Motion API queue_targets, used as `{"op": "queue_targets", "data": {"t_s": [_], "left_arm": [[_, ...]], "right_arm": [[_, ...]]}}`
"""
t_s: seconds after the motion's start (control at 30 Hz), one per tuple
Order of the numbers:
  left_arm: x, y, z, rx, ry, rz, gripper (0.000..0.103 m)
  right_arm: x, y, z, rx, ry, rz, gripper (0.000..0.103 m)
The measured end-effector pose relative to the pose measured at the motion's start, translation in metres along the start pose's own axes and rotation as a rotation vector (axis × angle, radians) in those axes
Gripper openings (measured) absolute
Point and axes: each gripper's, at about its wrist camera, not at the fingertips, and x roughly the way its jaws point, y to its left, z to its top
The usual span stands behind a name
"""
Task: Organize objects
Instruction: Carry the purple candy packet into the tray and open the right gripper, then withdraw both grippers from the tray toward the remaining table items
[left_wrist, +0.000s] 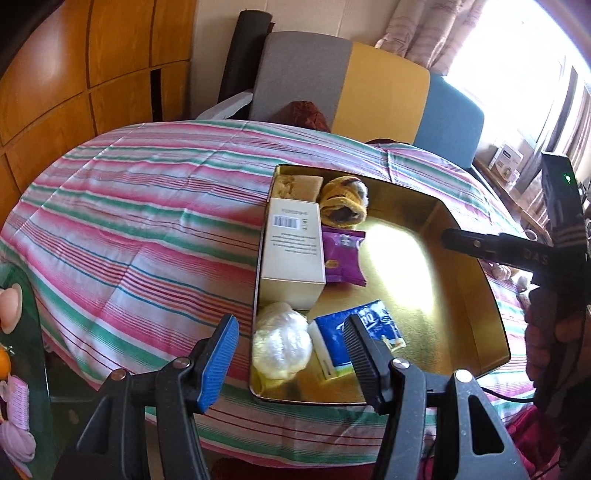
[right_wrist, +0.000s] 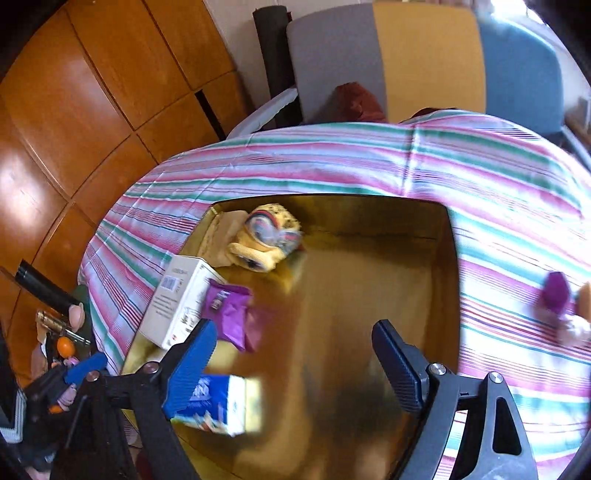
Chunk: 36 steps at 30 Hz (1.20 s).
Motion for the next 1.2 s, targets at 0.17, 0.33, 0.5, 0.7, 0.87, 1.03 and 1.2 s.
{"op": "queue_targets", "data": {"t_s": [0.17, 0.33, 0.5, 0.7, 0.87, 1.03, 1.2], "left_arm": [[-0.002, -0.012, -0.001, 0.034, 0.002, -0.002, 0.06], [-0.004, -0.026, 0.0, 0.069, 0.002, -0.009, 0.06], [-0.004, -0.042, 0.001, 0.109, 0.007, -0.02, 0.06], [-0.003, -0.063, 0.003, 0.157, 0.013, -0.041, 0.06], [0.007, -0.086, 0.004, 0.196, 0.046, -0.036, 0.06], [0.018, -0.111, 0.008, 0.224, 0.087, -0.076, 0.06], [0.026, -0.141, 0.013, 0.282, 0.108, -0.098, 0.06]], "right_arm": [[-0.025, -0.03, -0.011, 0.034, -0.034, -0.039, 0.087], [-0.049, -0.067, -0.018, 0.077, -0.067, -0.094, 0.088], [-0.076, -0.111, -0.021, 0.128, -0.104, -0.173, 0.089], [-0.107, -0.168, -0.023, 0.185, -0.154, -0.281, 0.09], [-0.126, -0.222, -0.035, 0.259, -0.231, -0.403, 0.091], [-0.14, -0.271, -0.049, 0.486, -0.274, -0.435, 0.091], [-0.157, -0.289, -0.056, 0.598, -0.334, -0.384, 0.093]]}}
